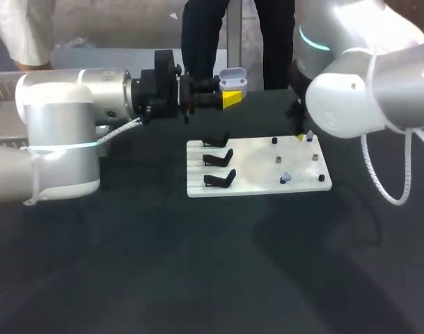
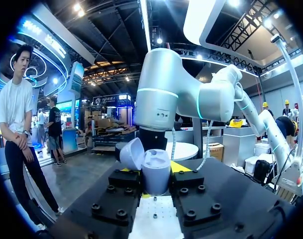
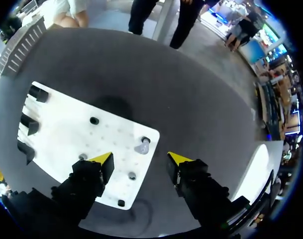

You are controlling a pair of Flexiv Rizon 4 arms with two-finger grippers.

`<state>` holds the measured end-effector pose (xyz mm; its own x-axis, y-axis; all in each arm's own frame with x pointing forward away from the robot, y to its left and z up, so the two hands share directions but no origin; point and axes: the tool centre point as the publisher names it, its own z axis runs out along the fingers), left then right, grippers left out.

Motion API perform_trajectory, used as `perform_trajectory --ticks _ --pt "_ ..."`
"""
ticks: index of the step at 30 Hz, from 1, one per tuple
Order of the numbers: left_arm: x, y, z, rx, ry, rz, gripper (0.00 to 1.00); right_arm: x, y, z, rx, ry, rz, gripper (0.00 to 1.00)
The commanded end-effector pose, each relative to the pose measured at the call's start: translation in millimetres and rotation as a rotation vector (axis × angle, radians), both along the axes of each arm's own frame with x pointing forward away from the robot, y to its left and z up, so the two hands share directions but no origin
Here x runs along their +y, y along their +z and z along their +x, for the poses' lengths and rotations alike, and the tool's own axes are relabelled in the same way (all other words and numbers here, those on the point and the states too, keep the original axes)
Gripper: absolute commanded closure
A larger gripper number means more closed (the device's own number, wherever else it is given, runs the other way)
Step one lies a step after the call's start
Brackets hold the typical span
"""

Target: Pick up each earbud case from the left stands, insert the matching earbuds, close the lid, and place the case in the box.

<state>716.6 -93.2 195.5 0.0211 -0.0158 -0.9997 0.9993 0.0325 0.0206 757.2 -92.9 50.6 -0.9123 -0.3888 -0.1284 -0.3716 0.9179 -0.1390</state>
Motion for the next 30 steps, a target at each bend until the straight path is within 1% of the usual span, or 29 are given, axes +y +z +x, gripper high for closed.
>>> perform_trajectory --ticks 1,2,3,7,9,10,13,14,15,17,19,20,24,30 --pt "0 -0.6 -1.9 -0.004 0.007 -0.004 1.00 4 -3 -0.6 -0.010 -0.005 -0.044 0.46" --pt "0 -0.6 -1.9 -0.004 0.007 -0.004 1.00 3 -3 -0.5 -0.010 -0.005 -0.054 0.45" --pt "0 -0.6 -1.9 -0.004 0.007 -0.004 1.00 3 -4 -0.4 -0.012 -0.005 -0.054 0.40" --pt "0 -0.6 -1.9 -0.004 0.007 -0.004 1.00 1 -8 2.1 -0.013 -0.009 -0.066 0.45" --pt "0 -0.6 -1.9 -0.004 0.007 -0.004 1.00 2 -10 2.0 -0.012 -0.005 -0.082 0.46" --pt "0 -0.6 -1.9 -0.004 0.007 -0.004 1.00 2 -11 2.5 -0.013 -0.004 -0.083 0.44" --pt "0 -0.6 -1.9 -0.004 0.007 -0.004 1.00 2 -13 2.7 -0.017 -0.005 -0.096 0.47" --pt "0 -0.6 -1.9 -0.004 0.007 -0.004 1.00 2 -14 2.8 -0.020 -0.006 -0.117 0.47" --pt "0 -0.6 -1.9 -0.004 0.007 -0.004 1.00 2 -15 3.1 -0.016 -0.004 -0.128 0.50" --pt "0 -0.6 -1.9 -0.004 0.007 -0.004 1.00 1 -16 3.6 -0.017 -0.010 -0.120 0.51" --pt "0 -0.6 -1.9 -0.004 0.007 -0.004 1.00 0 -17 4.2 -0.017 -0.013 -0.125 0.57" --pt "0 -0.6 -1.9 -0.004 0.007 -0.004 1.00 -1 -19 5.6 -0.017 -0.013 -0.126 0.58" --pt "0 -0.6 -1.9 -0.004 0.007 -0.004 1.00 0 -19 5.8 -0.018 -0.019 -0.127 0.56" --pt "0 -0.6 -1.9 -0.004 0.007 -0.004 1.00 0 -20 8.8 -0.017 -0.027 -0.129 0.58"
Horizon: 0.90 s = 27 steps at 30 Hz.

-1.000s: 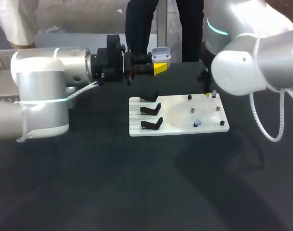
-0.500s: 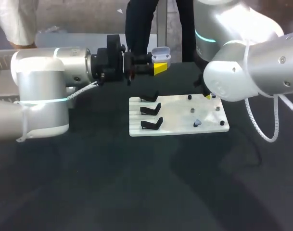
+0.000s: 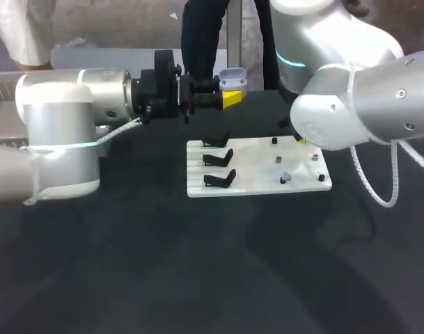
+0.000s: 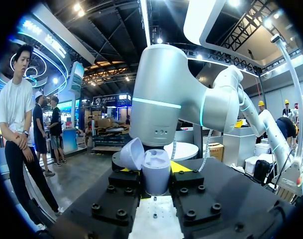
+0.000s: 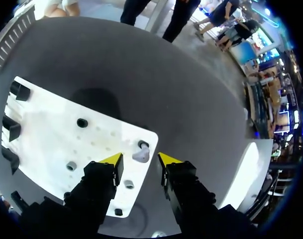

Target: Pick up each earbud case from the left stands, insert the matching earbuds, close the lid, and place the case in the box.

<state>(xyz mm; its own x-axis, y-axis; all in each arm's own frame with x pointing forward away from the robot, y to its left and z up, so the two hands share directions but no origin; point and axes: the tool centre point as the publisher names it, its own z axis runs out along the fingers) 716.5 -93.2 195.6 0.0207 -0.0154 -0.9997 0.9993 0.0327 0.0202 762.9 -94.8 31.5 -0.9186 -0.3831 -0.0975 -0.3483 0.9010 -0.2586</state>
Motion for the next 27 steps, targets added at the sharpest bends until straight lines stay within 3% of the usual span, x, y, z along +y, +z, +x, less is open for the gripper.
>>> perform_trajectory --ticks 1,8,13,15,23,24,27 --pt "0.0 -0.7 -1.8 -0.004 0.007 -0.005 1.00 2.2 -1.3 3.7 0.000 -0.006 -0.005 0.57" --pt "0.0 -0.7 -1.8 -0.004 0.007 -0.005 1.00 3.3 -0.9 6.4 -0.003 -0.019 -0.015 0.60" --pt "0.0 -0.7 -1.8 -0.004 0.007 -0.005 1.00 2.8 -1.1 7.9 -0.001 -0.020 -0.018 0.67" --pt "0.0 -0.7 -1.8 -0.004 0.007 -0.005 1.00 2.7 -1.4 8.2 0.001 -0.022 -0.018 0.77" --pt "0.0 -0.7 -1.8 -0.004 0.007 -0.005 1.00 2.2 -2.6 7.8 0.007 -0.030 -0.021 0.82" --pt "0.0 -0.7 -1.8 -0.004 0.007 -0.005 1.00 1.8 -2.8 7.9 0.007 -0.032 -0.019 1.00" --pt "0.0 -0.7 -1.8 -0.004 0.007 -0.005 1.00 0.7 -2.1 8.6 0.006 -0.035 -0.022 1.00"
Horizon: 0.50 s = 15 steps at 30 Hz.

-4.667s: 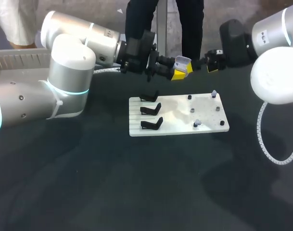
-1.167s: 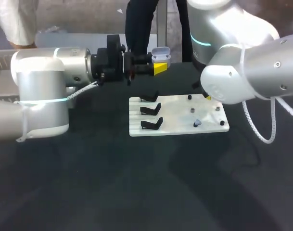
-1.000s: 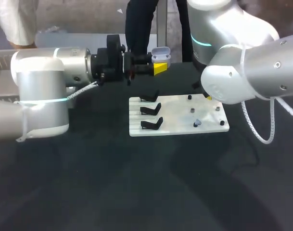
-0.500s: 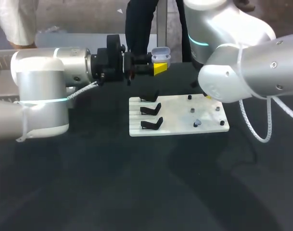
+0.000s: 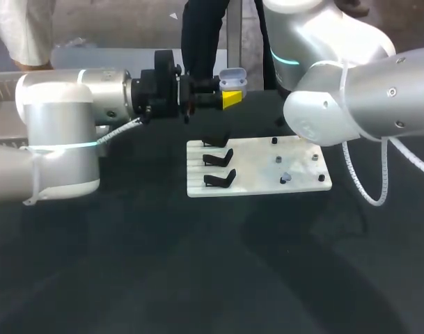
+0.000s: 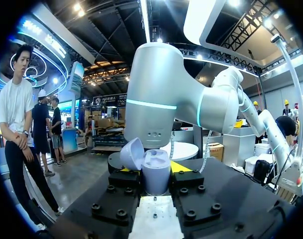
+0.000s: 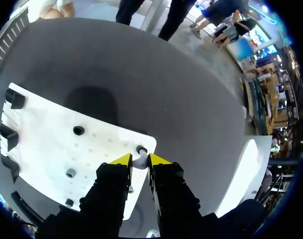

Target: Pick up each earbud case from the left stands, insert the matching earbuds, close the lid, and place the case in the box.

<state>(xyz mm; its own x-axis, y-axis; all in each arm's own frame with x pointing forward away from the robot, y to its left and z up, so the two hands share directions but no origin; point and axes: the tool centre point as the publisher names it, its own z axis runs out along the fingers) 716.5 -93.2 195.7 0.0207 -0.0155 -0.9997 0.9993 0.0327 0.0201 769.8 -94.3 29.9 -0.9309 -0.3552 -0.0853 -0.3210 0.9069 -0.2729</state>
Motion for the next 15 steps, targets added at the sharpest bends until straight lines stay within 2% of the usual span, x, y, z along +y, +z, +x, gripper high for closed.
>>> perform_trajectory --ticks 1,8,15 --pt "0 -0.8 -1.8 -0.004 0.007 -0.005 1.00 1 3 0.5 -0.002 -0.005 -0.004 1.00" --pt "0 -0.8 -1.8 -0.004 0.007 -0.005 1.00 3 33 -6.4 -0.030 -0.020 0.005 1.00" --pt "0 -0.8 -1.8 -0.004 0.007 -0.005 1.00 12 75 -22.2 0.004 -0.005 0.031 1.00"
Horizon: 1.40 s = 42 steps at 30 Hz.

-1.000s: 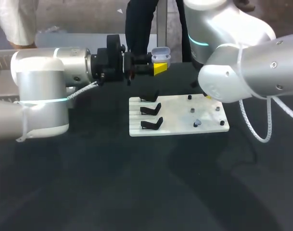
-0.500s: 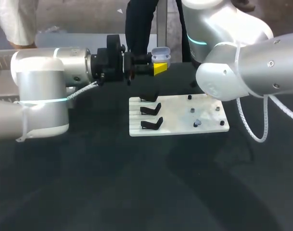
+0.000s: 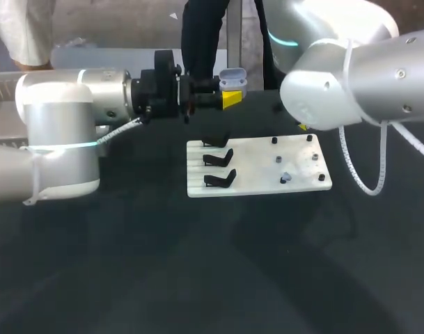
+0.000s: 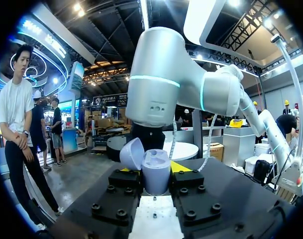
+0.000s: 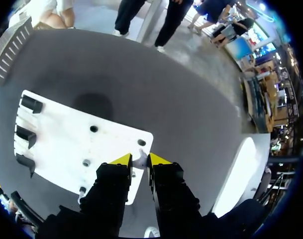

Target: Pick up each earbud case from the left stands, insert the matching earbuds, close the lid, and place the case in the box.

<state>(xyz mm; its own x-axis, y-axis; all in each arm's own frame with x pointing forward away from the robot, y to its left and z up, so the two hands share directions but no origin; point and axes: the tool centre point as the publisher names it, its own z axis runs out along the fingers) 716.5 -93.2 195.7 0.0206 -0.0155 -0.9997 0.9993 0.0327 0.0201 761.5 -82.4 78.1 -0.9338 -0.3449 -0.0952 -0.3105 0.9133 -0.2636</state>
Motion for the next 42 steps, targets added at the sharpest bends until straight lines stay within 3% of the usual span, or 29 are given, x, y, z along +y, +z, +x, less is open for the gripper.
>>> perform_trajectory --ticks 1,12,20,23,40,41,42 --pt "0 -0.8 -1.8 -0.004 0.007 -0.005 1.00 2 33 -16.9 0.025 0.011 0.015 1.00" --pt "0 -0.8 -1.8 -0.004 0.007 -0.005 1.00 21 86 -48.1 0.070 0.020 0.062 1.00" --pt "0 -0.8 -1.8 -0.004 0.007 -0.005 1.00 39 119 -69.2 0.062 0.048 0.095 1.00" --pt "0 -0.8 -1.8 -0.004 0.007 -0.005 1.00 44 122 -74.1 0.086 0.064 0.090 1.00" --pt "0 -0.8 -1.8 -0.004 0.007 -0.005 1.00 46 124 -74.8 0.067 0.066 0.084 1.00" --pt "0 -0.8 -1.8 -0.004 0.007 -0.005 1.00 48 123 -73.0 0.080 -0.031 0.062 1.00" --pt "0 -0.8 -1.8 -0.004 0.007 -0.005 1.00 53 126 -75.9 0.066 -0.043 0.088 1.00"
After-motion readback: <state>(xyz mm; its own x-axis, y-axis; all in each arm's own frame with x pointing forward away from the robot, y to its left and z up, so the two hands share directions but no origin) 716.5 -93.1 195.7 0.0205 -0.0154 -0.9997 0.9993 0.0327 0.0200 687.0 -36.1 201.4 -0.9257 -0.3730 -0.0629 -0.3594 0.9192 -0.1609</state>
